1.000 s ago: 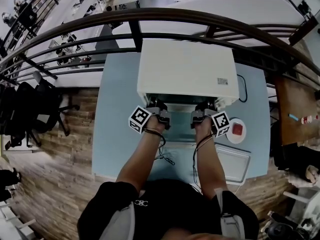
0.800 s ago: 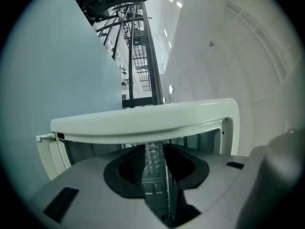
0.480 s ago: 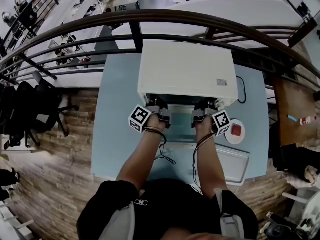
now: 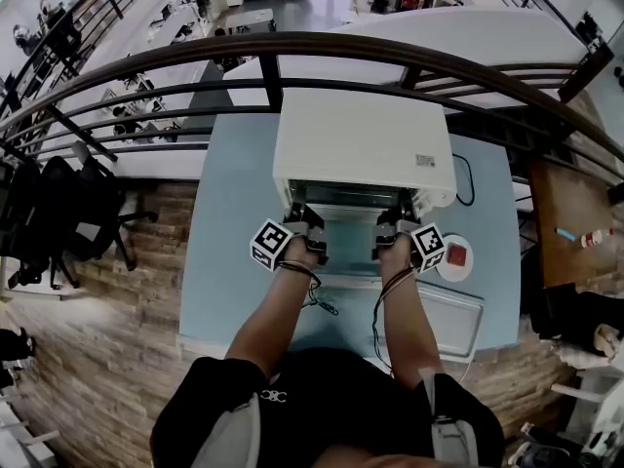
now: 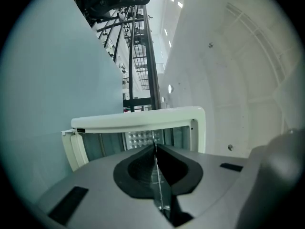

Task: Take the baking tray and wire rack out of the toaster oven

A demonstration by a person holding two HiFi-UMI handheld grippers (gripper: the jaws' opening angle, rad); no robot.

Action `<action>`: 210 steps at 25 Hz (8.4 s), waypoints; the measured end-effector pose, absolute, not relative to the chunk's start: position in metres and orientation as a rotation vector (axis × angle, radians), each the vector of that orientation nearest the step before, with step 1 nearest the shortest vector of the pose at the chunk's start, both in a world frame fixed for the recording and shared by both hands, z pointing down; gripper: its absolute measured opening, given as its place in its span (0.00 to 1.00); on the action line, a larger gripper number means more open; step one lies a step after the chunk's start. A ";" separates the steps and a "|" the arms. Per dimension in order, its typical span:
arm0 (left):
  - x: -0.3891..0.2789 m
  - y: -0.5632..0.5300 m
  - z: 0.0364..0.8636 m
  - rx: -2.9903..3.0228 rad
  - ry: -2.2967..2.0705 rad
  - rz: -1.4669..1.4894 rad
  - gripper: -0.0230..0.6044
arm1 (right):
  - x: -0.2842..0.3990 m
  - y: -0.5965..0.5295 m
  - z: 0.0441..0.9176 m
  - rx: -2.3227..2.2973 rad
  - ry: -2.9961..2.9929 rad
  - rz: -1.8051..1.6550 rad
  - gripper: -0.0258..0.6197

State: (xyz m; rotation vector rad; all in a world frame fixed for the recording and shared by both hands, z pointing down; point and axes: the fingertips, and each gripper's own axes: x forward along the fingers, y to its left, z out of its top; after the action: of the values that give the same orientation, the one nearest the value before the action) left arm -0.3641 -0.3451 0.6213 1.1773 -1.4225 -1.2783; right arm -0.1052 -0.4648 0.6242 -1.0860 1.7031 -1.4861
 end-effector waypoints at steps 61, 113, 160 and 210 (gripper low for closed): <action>-0.252 -0.130 0.576 1.434 -1.492 -1.112 0.08 | 0.000 -0.252 0.598 -0.967 1.869 -1.453 0.09; 0.075 -0.146 0.699 1.623 -1.063 -0.440 0.09 | 0.352 -0.155 0.718 -1.547 1.425 -1.372 0.09; 0.075 -0.102 0.770 1.899 -1.354 0.469 0.31 | 0.355 -0.139 0.775 -2.496 1.794 -1.320 0.40; -0.140 -0.113 0.488 2.010 -2.148 0.037 0.06 | 0.020 -0.197 0.458 -1.277 2.723 -0.106 0.04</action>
State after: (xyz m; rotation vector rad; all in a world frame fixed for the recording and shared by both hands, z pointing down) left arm -0.1397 -0.1130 0.4881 2.0096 -2.1479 0.0366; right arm 0.0195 -0.1975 0.4577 -1.2773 2.7234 -0.1061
